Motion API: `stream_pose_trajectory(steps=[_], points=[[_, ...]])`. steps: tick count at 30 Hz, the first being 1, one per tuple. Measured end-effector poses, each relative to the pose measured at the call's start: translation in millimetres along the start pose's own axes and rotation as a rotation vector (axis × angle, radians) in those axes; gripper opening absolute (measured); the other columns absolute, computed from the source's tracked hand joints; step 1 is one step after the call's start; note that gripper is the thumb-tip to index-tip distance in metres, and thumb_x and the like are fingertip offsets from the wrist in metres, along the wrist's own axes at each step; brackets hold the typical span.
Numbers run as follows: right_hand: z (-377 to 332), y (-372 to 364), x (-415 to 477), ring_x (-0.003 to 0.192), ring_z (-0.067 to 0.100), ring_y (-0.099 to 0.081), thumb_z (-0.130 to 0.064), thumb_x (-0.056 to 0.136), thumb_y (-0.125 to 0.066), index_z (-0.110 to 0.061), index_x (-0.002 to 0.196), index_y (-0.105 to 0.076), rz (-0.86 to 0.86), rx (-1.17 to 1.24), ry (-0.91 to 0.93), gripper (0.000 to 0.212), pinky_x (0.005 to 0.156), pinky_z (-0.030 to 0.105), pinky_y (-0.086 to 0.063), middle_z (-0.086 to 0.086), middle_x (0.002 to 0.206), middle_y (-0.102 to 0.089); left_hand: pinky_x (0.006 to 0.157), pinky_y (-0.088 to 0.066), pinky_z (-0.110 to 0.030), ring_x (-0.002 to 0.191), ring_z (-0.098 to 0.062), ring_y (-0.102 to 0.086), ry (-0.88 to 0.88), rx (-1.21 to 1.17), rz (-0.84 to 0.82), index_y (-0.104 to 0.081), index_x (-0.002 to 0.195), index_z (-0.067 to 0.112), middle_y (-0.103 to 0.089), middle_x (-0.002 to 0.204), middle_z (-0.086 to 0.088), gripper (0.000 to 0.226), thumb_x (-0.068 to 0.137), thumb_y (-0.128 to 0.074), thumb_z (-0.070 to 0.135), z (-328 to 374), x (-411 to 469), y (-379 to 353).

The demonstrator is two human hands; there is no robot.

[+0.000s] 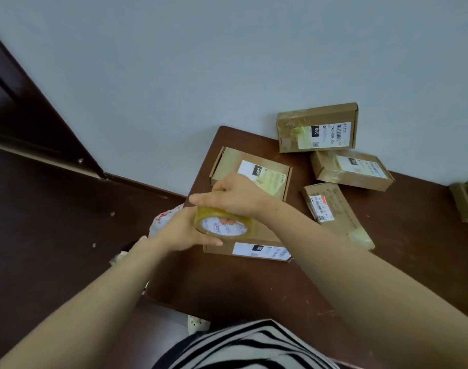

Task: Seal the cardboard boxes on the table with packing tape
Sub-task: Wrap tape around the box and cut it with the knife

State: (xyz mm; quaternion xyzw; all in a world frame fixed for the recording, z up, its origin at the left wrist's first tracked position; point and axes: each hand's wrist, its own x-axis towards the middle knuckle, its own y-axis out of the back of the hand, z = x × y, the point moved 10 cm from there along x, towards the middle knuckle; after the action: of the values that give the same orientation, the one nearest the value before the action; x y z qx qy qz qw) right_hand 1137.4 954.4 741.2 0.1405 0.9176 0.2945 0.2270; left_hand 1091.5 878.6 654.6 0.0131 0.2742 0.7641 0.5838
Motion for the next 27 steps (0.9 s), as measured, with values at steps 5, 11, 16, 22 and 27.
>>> stream_pose_trajectory(steps=[5, 11, 16, 22, 27], points=[[14, -2, -11, 0.041, 0.002, -0.055, -0.058, 0.081, -0.064, -0.019, 0.050, -0.062, -0.198, 0.133, -0.034, 0.050, 0.062, 0.028, -0.050, -0.005, 0.044, -0.059, 0.081, -0.052, -0.024, 0.088, 0.001, -0.064, -0.026, 0.032, 0.014, -0.062, 0.093, 0.035, -0.069, 0.090, 0.016, 0.045, 0.059, -0.090, 0.024, -5, 3, 1], [71, 62, -34, 0.041, 0.000, -0.047, -0.071, 0.072, -0.062, -0.014, 0.054, -0.059, -0.106, -0.338, -0.128, 0.060, 0.051, 0.021, -0.040, -0.007, 0.044, -0.049, 0.075, -0.044, -0.013, 0.098, 0.001, -0.057, -0.031, 0.129, -0.026, -0.057, 0.106, 0.045, -0.064, 0.103, 0.020, 0.054, 0.064, -0.087, 0.033, -10, 5, 8], [134, 105, -75, 0.038, 0.005, -0.044, -0.074, 0.066, -0.064, -0.021, 0.044, -0.055, -0.034, -0.333, -0.272, 0.058, 0.037, 0.013, -0.032, -0.007, 0.042, -0.047, 0.089, -0.050, -0.029, 0.102, -0.003, -0.058, -0.017, 0.135, -0.008, -0.058, 0.106, 0.045, -0.065, 0.106, 0.018, 0.055, 0.061, -0.088, 0.034, -14, 8, 10], [169, 100, -86, 0.041, 0.005, -0.045, -0.091, 0.055, -0.048, -0.020, 0.048, -0.043, 0.023, -0.483, -0.365, 0.071, 0.050, 0.027, -0.035, -0.008, 0.039, -0.043, 0.095, -0.050, -0.039, 0.104, -0.006, -0.060, -0.021, 0.125, -0.014, -0.060, 0.104, 0.044, -0.066, 0.105, 0.016, 0.056, 0.060, -0.089, 0.029, -10, 9, 6], [183, 91, -87, 0.034, 0.000, -0.047, -0.098, 0.041, -0.039, -0.021, 0.042, -0.048, -0.016, -0.462, -0.423, 0.078, 0.044, 0.022, -0.031, -0.010, 0.036, -0.050, 0.097, -0.049, -0.040, 0.107, -0.008, -0.059, -0.017, 0.095, -0.010, -0.060, 0.103, 0.045, -0.066, 0.106, 0.016, 0.056, 0.060, -0.089, 0.027, -10, 8, 6]])
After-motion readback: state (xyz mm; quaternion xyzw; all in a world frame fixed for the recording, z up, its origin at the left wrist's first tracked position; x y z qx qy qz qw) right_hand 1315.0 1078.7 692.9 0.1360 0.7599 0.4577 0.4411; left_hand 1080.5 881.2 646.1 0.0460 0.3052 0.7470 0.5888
